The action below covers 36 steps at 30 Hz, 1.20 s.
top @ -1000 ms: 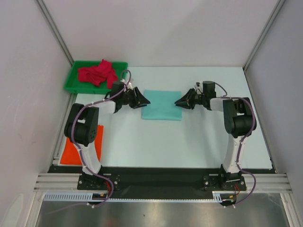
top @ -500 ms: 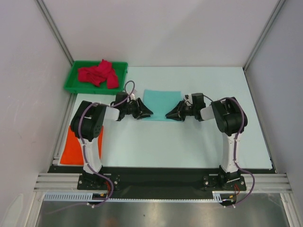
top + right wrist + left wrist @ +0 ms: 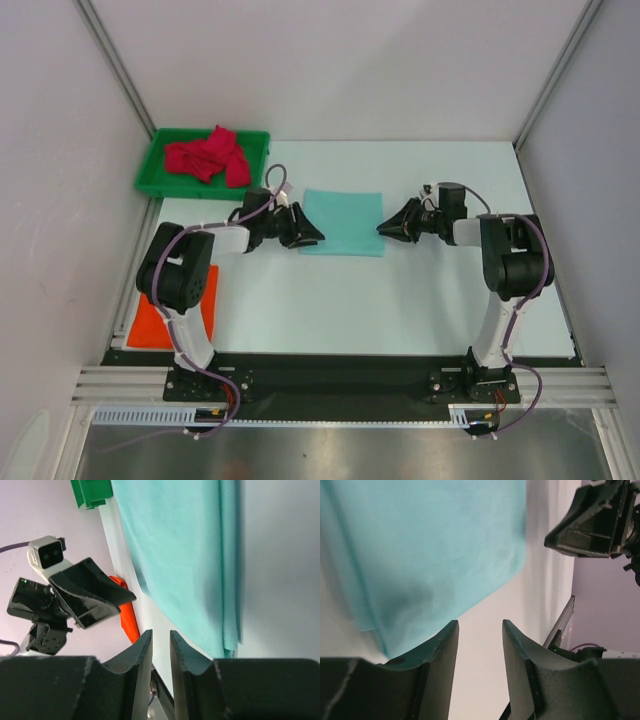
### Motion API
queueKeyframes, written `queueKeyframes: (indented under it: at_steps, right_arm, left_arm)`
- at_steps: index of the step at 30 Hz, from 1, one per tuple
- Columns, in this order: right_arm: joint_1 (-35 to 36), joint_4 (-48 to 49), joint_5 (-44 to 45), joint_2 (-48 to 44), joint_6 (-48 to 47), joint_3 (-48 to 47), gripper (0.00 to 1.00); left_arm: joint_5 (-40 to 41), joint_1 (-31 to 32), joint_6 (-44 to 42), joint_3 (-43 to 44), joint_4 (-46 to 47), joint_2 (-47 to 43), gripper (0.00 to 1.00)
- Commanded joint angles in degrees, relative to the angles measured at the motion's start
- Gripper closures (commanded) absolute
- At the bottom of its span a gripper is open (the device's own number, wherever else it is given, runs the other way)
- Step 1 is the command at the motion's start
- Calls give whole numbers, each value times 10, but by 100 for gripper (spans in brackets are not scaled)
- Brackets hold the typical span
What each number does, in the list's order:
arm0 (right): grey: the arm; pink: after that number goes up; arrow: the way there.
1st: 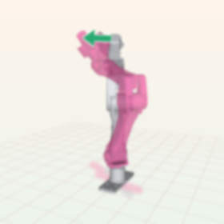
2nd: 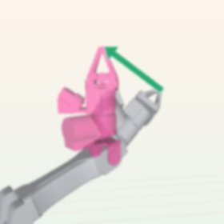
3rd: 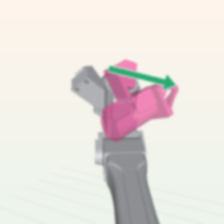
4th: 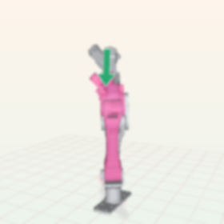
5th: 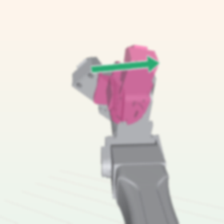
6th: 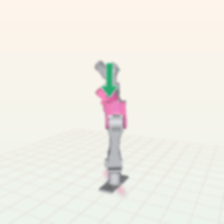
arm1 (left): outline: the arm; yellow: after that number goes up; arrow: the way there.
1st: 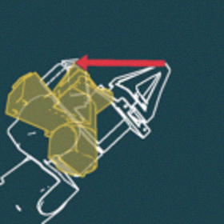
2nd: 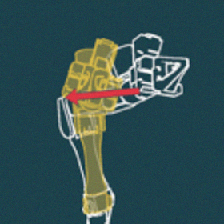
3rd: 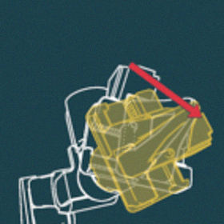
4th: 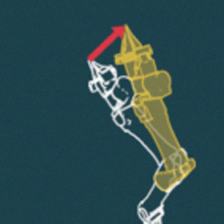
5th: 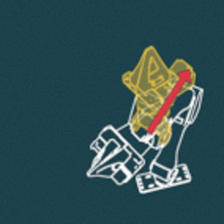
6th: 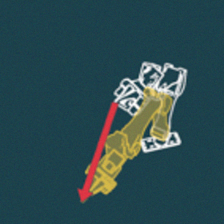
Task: Fold and stack the t-shirts
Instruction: Fold the tshirt
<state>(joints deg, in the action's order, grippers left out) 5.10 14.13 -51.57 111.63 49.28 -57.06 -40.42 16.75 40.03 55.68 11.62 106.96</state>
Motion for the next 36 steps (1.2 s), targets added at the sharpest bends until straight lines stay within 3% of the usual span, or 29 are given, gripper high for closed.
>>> queueKeyframes:
  at_steps: [1,6,11,20,26,31,36]
  right_arm:
    - [7,39,17,17,37,-37,74]
    - [19,119,28,87,96,-76,74]
    - [17,182,30,161,149,-115,74]
    - [-6,158,36,223,145,-202,72]
    - [-16,143,45,256,156,-249,72]
    - [-33,124,49,263,159,-274,71]
    - [-47,14,54,232,99,-307,68]
  left_arm:
    - [-5,32,42,21,53,-4,54]
    - [-14,69,86,54,118,72,55]
    - [-17,40,113,66,169,120,55]
    - [-28,-29,108,127,161,177,55]
    - [-45,-41,146,161,190,210,56]
    - [-40,-44,130,167,148,201,56]
    - [-41,-48,105,138,114,189,56]
